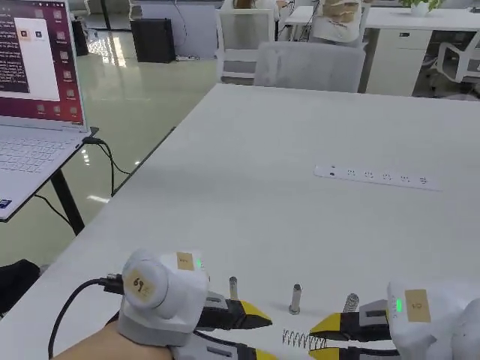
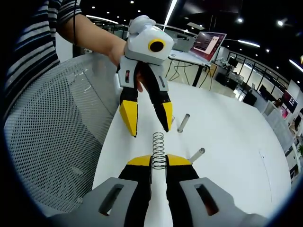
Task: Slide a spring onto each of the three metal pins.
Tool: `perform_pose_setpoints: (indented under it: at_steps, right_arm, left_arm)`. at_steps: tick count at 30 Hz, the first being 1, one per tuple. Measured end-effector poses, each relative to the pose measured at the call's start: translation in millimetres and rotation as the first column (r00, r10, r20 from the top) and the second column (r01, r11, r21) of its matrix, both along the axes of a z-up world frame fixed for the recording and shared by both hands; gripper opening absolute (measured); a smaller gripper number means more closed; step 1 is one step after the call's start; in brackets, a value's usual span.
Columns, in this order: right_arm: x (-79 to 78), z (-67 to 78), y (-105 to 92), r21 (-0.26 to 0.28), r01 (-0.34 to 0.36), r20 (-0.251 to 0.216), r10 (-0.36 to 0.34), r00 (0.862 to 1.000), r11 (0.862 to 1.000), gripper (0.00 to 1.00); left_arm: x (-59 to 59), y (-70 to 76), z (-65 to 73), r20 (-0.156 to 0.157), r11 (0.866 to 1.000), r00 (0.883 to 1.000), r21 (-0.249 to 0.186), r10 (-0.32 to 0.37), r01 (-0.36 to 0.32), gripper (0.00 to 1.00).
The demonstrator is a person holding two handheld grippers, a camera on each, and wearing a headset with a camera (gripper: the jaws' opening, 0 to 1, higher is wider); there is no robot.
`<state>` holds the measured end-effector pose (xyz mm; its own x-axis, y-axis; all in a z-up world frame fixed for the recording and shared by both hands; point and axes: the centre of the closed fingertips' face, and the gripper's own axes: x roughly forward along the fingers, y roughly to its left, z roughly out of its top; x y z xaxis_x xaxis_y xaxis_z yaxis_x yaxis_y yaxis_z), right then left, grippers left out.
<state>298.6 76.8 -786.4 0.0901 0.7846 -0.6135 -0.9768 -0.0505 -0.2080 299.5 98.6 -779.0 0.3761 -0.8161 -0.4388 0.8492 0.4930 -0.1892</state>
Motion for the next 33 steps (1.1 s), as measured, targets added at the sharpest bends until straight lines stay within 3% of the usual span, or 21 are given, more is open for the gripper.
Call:
perform_pose_setpoints:
  at_steps: [11, 21, 27, 33]
  right_arm:
    - [-6.8, 2.7, -0.3, 0.011, -0.023, -0.006, 0.023, 1.000, 1.000, 0.07]
    - [-7.4, 7.3, -2.5, 0.021, -0.027, -0.013, 0.027, 1.000, 0.999, 0.07]
    - [-8.0, 7.8, -1.7, 0.029, -0.027, -0.018, 0.028, 0.999, 0.999, 0.07]
    - [-8.8, 9.3, -1.6, 0.037, -0.028, -0.028, 0.029, 0.999, 0.999, 0.07]
  left_arm:
    - [-0.7, -16.2, 6.1, 0.013, 0.998, 0.999, -0.045, -0.035, 0.035, 0.20]
    - [-0.5, -22.3, 5.0, 0.033, 0.997, 0.997, -0.037, -0.069, 0.070, 0.08]
    - [0.1, -22.3, 3.6, 0.032, 0.997, 0.997, -0.030, -0.070, 0.071, 0.07]
    - [-1.2, -23.9, 5.1, 0.058, 0.996, 0.994, -0.022, -0.088, 0.089, 0.06]
